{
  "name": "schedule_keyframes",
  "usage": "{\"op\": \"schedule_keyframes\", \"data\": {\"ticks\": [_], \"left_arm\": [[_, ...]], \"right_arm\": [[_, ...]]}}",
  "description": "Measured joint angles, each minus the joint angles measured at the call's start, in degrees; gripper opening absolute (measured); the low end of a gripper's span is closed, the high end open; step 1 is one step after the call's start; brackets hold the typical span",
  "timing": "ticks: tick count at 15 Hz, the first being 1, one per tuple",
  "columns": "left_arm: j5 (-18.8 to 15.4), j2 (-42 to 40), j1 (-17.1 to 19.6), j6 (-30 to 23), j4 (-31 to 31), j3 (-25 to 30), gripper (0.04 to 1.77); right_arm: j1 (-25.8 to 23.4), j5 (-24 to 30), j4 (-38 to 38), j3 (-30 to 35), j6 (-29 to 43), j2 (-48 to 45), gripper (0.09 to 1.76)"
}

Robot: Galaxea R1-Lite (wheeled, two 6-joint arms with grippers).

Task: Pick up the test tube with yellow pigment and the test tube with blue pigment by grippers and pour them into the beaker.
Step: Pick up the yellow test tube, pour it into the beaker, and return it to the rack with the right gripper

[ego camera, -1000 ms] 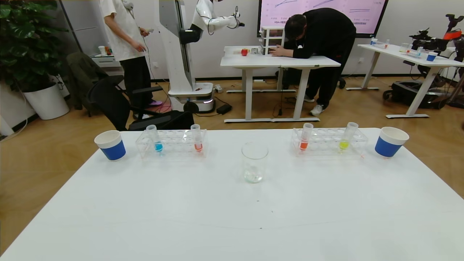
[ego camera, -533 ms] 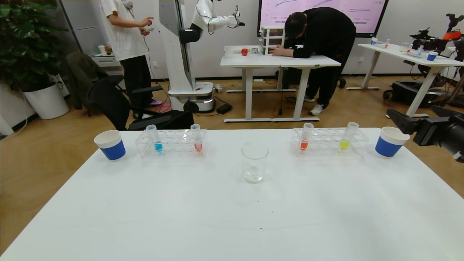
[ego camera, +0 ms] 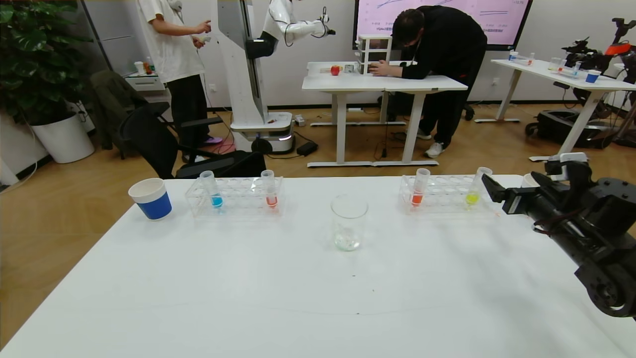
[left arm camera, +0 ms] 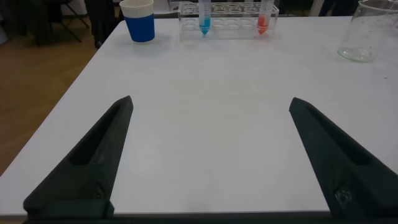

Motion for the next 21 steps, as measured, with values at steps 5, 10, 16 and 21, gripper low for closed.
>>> {"op": "schedule_keyframes", "data": {"ticks": [5, 10, 16, 21], "left_arm": [[-0.02, 0.0, 0.0, 0.0, 0.0, 0.0, 1.75], [0.0, 0.0, 0.0, 0.01, 0.0, 0.0, 1.75], [0.0, 0.0, 0.0, 0.0, 0.0, 0.0, 1.75], [0.0, 0.0, 0.0, 0.0, -0.02, 0.0, 1.75]], "right_arm": [[-0.83, 0.06, -0.72, -4.75, 0.21, 8.74, 1.74], [-1.13, 0.17, -0.71, -13.52, 1.0, 13.81, 1.74], [-0.74, 0.59, 3.94, -23.32, 1.0, 17.73, 1.74], [-0.57, 0.66, 3.83, -25.89, 0.94, 19.41, 1.69]]}}
